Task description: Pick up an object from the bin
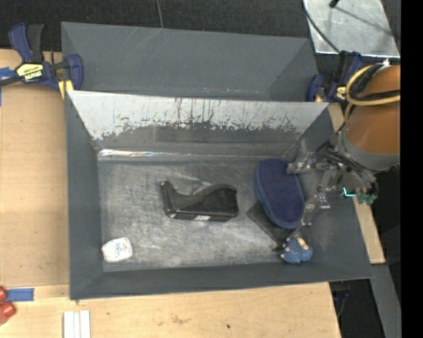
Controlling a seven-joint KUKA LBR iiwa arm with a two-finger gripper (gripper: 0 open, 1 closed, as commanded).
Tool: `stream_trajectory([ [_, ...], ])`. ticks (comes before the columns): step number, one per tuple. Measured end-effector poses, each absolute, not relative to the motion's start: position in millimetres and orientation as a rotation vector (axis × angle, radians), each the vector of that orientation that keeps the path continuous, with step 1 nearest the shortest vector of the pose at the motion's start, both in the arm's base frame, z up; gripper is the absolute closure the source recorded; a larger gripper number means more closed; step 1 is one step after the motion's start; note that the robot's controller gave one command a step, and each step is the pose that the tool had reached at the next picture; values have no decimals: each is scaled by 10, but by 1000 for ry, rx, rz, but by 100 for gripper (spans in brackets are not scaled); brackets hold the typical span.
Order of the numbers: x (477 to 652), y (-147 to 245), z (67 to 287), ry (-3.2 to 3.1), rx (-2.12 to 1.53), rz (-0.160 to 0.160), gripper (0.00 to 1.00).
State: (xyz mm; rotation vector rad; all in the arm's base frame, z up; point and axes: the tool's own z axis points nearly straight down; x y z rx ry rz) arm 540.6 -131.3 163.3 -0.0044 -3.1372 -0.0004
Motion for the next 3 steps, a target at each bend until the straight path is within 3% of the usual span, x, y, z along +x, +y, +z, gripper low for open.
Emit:
stream_trajectory([
  [1,5205,-1274,778,-3177,129,12,0],
  [2,5241,-1273,819,-3188,135,16,100],
  [3,5210,-1468,2721,-3093,610,8,100],
])
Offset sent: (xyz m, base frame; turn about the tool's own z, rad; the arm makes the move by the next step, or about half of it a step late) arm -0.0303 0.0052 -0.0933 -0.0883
